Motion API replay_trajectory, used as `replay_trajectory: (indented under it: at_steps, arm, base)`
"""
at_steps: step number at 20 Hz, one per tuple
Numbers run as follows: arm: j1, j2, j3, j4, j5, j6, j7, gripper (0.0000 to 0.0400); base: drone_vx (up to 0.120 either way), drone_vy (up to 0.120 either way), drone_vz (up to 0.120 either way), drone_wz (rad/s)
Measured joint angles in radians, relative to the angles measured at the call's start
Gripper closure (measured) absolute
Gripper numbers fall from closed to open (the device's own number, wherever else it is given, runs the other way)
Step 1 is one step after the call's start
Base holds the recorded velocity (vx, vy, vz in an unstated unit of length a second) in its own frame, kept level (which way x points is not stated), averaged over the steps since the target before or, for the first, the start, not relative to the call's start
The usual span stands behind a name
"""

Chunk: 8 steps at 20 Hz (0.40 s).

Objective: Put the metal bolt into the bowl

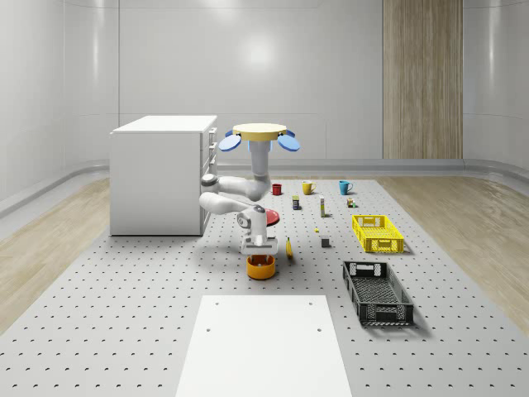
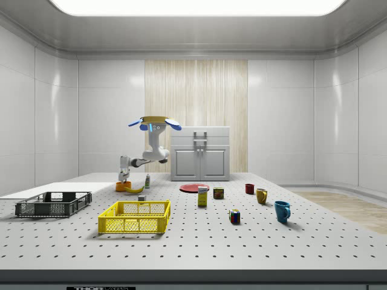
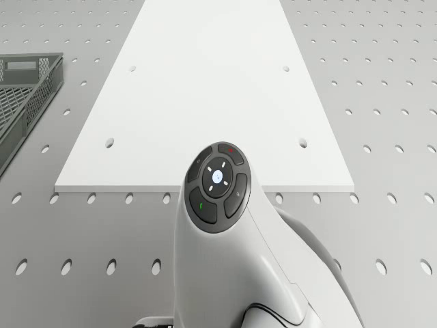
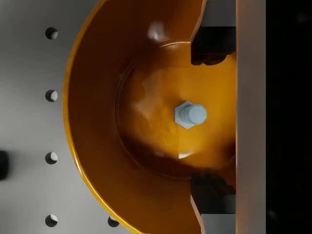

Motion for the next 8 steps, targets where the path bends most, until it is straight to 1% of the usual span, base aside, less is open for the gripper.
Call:
replay_trajectory:
  at_steps: [3,8]
  arm:
    - [0.005,0.002,0.021,-0.006,0.019,-0.010,-0.001,0.0025]
    - [0.010,0.005,0.042,-0.011,0.037,-0.020,-0.002,0.0008]
  base:
    - [0.000,0.000,0.000,0.000]
    - [0.000,0.000,0.000,0.000]
